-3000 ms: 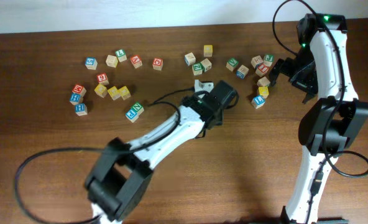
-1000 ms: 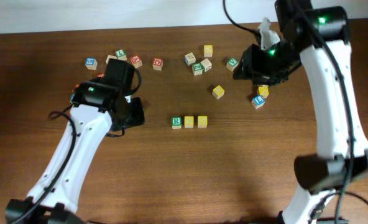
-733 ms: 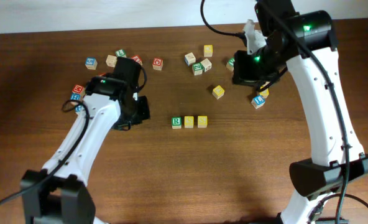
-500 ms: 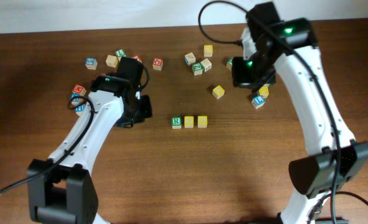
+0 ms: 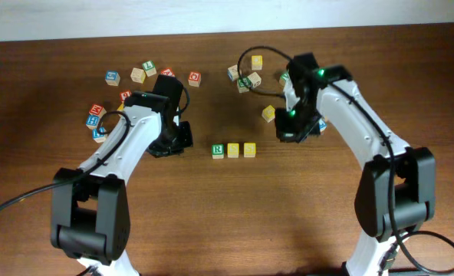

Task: Spell out RSS
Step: 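Bring both grippers down to either end of the R-S-S row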

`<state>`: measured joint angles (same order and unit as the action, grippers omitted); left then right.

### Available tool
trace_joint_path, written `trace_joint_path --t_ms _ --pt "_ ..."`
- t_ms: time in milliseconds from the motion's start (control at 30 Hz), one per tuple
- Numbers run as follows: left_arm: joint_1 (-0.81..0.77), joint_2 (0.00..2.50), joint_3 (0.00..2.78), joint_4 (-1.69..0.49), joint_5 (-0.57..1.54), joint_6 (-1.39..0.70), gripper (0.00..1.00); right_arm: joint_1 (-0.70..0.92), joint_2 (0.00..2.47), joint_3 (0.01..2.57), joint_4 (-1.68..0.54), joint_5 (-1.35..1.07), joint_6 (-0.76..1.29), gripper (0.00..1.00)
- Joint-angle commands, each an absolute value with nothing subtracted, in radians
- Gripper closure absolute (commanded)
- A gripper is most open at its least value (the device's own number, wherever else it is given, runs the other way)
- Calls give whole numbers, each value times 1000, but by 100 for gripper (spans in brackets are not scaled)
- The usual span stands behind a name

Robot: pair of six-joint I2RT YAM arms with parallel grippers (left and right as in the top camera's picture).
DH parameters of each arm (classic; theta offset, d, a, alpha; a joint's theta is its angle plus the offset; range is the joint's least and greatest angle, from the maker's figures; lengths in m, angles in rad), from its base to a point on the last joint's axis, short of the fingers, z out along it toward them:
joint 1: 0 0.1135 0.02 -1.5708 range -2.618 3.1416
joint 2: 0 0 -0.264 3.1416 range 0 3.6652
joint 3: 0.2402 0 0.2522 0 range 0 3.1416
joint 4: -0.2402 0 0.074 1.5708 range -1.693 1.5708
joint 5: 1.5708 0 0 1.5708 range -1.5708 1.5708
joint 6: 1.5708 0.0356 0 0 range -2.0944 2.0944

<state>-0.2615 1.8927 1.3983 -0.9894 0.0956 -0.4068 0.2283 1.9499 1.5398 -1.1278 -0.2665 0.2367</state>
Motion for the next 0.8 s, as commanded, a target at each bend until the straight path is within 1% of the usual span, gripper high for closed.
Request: trace_joint_path --t_ms 0,333,433,567,700,767 --pt "-262 1904 1394 -965 135 -392 100 230 1943 1457 -1055 -391 244 96" --pt "-262 1946 1393 -897 136 -392 100 238 1945 1397 -902 -408 290 96" --pt "-264 1985 1393 -890 143 -391 100 243 1953 1397 -883 -401 290 96" --pt "-284 2022 1393 -887 143 -390 100 259 1984 1397 -870 -328 312 96" --pt "-303 2026 1393 -871 145 -387 100 262 1989 1397 -860 -325 313 96" --pt "-319 2030 1393 -857 146 -387 100 263 1989 1397 -860 -285 325 96"
